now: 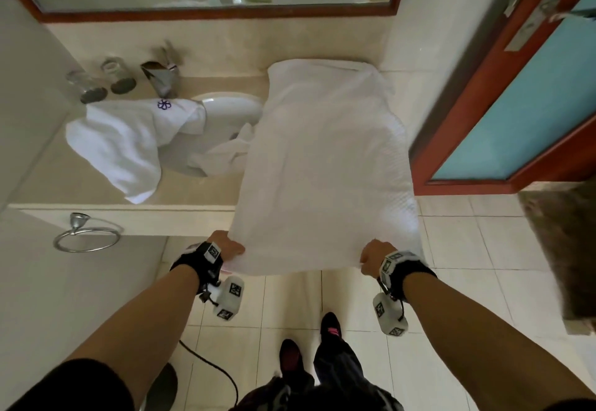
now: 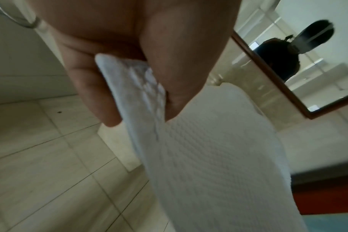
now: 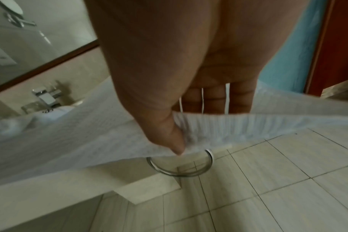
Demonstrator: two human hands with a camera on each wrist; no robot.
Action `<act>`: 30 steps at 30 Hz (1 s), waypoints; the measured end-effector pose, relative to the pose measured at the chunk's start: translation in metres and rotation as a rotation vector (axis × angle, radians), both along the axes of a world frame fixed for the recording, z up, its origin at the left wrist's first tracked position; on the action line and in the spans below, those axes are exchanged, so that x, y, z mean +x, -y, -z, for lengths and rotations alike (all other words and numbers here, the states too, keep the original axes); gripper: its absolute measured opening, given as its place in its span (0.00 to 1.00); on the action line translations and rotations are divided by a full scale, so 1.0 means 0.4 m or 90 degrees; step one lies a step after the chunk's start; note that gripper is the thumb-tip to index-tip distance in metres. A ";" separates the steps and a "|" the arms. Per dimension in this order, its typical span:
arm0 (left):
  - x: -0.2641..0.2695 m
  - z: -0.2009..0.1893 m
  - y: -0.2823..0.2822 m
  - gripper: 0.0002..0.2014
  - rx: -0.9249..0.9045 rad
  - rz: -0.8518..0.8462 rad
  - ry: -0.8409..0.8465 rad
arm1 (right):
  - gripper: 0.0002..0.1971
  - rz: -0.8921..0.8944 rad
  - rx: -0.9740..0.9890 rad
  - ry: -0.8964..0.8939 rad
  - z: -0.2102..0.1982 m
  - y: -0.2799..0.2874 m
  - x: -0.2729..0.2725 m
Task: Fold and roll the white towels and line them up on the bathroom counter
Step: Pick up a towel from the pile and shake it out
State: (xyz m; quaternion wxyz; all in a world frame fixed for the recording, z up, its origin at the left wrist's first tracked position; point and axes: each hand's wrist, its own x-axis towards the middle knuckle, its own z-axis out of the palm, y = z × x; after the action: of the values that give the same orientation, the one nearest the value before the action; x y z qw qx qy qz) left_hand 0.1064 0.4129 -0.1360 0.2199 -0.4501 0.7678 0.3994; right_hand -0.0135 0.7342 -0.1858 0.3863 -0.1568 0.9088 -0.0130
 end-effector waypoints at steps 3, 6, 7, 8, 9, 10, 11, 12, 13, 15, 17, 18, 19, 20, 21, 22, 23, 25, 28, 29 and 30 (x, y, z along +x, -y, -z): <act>0.021 0.020 -0.017 0.15 0.034 0.042 0.077 | 0.14 -0.010 0.037 0.031 0.031 -0.027 0.026; 0.029 0.027 -0.037 0.09 0.066 0.005 0.076 | 0.16 -0.017 0.052 0.041 0.022 -0.028 0.010; 0.027 0.034 -0.037 0.09 0.066 -0.002 0.067 | 0.19 -0.018 0.055 0.038 0.007 -0.021 -0.003; 0.023 0.041 -0.036 0.07 0.067 -0.009 0.056 | 0.22 -0.017 0.047 0.025 -0.009 -0.014 -0.020; 0.017 0.044 -0.038 0.03 0.065 0.000 0.055 | 0.24 -0.004 0.028 0.005 -0.027 -0.008 -0.039; 0.011 0.046 -0.039 0.02 0.057 0.017 0.053 | 0.25 0.015 -0.001 -0.014 -0.043 -0.002 -0.064; 0.003 0.050 -0.041 0.05 0.051 0.050 0.069 | 0.24 0.033 -0.023 -0.028 -0.059 0.004 -0.092; -0.005 0.050 -0.046 0.08 0.054 0.083 0.089 | 0.23 0.048 -0.047 -0.041 -0.070 0.009 -0.120; -0.010 0.052 -0.049 0.11 0.059 0.105 0.110 | 0.23 0.070 -0.068 -0.051 -0.080 0.015 -0.148; -0.015 0.057 -0.047 0.12 0.066 0.120 0.135 | 0.22 0.109 -0.108 -0.067 -0.094 0.034 -0.201; -0.013 0.066 -0.042 0.08 0.079 0.075 0.128 | 0.22 0.119 -0.130 -0.077 -0.111 0.060 -0.247; -0.017 0.071 -0.038 0.07 0.087 0.043 0.112 | 0.22 0.119 -0.139 -0.080 -0.117 0.075 -0.269; -0.029 0.072 -0.033 0.07 0.099 0.014 0.096 | 0.22 0.114 -0.147 -0.081 -0.123 0.090 -0.290; -0.046 0.070 -0.028 0.07 0.111 -0.008 0.080 | 0.22 0.109 -0.156 -0.081 -0.127 0.102 -0.309; -0.068 0.066 -0.024 0.07 0.120 -0.030 0.068 | 0.23 0.103 -0.161 -0.082 -0.129 0.114 -0.328; -0.096 0.063 -0.017 0.06 0.117 -0.053 0.050 | 0.24 0.099 -0.167 -0.085 -0.130 0.123 -0.344; -0.124 0.063 -0.007 0.03 0.104 -0.071 0.023 | 0.24 0.100 -0.176 -0.083 -0.130 0.133 -0.360; -0.183 0.070 0.016 0.07 0.070 -0.082 -0.036 | 0.26 0.110 -0.203 -0.080 -0.129 0.153 -0.386; -0.257 0.106 0.043 0.11 0.025 -0.055 -0.069 | 0.31 0.069 -0.216 -0.085 -0.126 0.191 -0.419; -0.281 0.100 0.042 0.11 0.014 -0.042 -0.077 | 0.32 0.053 -0.218 -0.084 -0.125 0.205 -0.428; -0.303 0.100 0.047 0.11 0.011 -0.033 -0.091 | 0.32 0.042 -0.223 -0.080 -0.123 0.220 -0.435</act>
State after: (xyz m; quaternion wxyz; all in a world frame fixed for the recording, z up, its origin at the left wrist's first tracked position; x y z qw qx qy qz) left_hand -0.0150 0.3940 -0.1760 0.1576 -0.4384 0.7660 0.4430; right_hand -0.1877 0.6460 -0.1365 0.2952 -0.1922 0.9197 -0.1736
